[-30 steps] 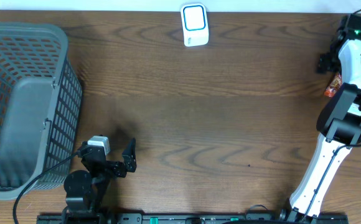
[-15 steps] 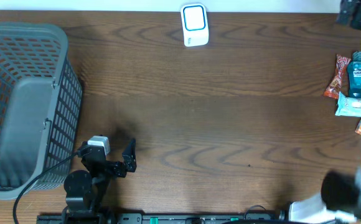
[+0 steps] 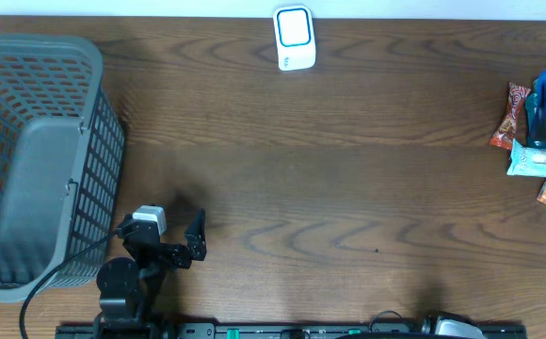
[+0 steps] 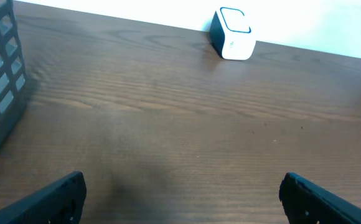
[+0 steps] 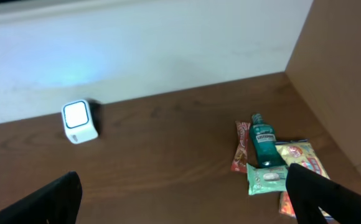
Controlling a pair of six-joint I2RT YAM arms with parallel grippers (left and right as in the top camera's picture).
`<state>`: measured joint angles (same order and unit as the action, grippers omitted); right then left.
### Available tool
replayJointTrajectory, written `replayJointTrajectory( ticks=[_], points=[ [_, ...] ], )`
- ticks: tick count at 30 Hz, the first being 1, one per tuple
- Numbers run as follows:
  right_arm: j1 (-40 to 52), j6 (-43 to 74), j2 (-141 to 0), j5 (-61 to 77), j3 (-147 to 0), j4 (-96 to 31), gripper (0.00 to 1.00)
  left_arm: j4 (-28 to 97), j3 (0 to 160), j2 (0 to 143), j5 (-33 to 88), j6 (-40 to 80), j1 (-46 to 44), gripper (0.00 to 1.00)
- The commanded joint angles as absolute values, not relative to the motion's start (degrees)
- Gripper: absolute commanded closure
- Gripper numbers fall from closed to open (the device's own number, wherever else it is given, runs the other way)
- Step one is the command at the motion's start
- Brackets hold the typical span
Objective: Scan the item barcode
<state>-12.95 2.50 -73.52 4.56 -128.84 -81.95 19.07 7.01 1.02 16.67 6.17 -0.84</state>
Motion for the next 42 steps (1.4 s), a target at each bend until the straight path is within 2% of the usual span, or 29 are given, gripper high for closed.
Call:
replayJointTrajectory(
  ticks=[1,5,12,19,30,35,42],
  points=[
    [-12.6,3.2,-69.2,4.7,-128.7,-87.4,0.01,20.2,6.1,1.0,17.5,6.3,-0.6,0.02],
    [-12.6,-1.9,-64.6,4.0,-128.3,-97.2,0.01,20.2,6.1,1.0,17.5,6.3,-0.6,0.02],
    [-12.2,-6.3,-56.5,4.6,-118.2,-93.6,0.01,20.2,6.1,1.0,17.5,6.3,-0.6,0.01],
    [-8.5,-5.5,-40.0,5.2,-89.2,-73.8,0.01,20.2,6.1,1.0,17.5,6.3,-0.6,0.02],
    [-6.0,-4.7,-19.9,9.8,-41.7,-33.7,0.01,20.2,6.1,1.0,17.5,6.3,-0.6,0.02],
    [-5.1,-2.0,-12.2,10.0,-27.5,-22.7,0.01,20.2,6.1,1.0,17.5,6.3,-0.6,0.02],
    [-5.0,-1.7,0.0,10.0,-13.1,-14.3,0.01,20.2,6.1,1.0,17.5,6.3,-0.6,0.02]
  ],
)
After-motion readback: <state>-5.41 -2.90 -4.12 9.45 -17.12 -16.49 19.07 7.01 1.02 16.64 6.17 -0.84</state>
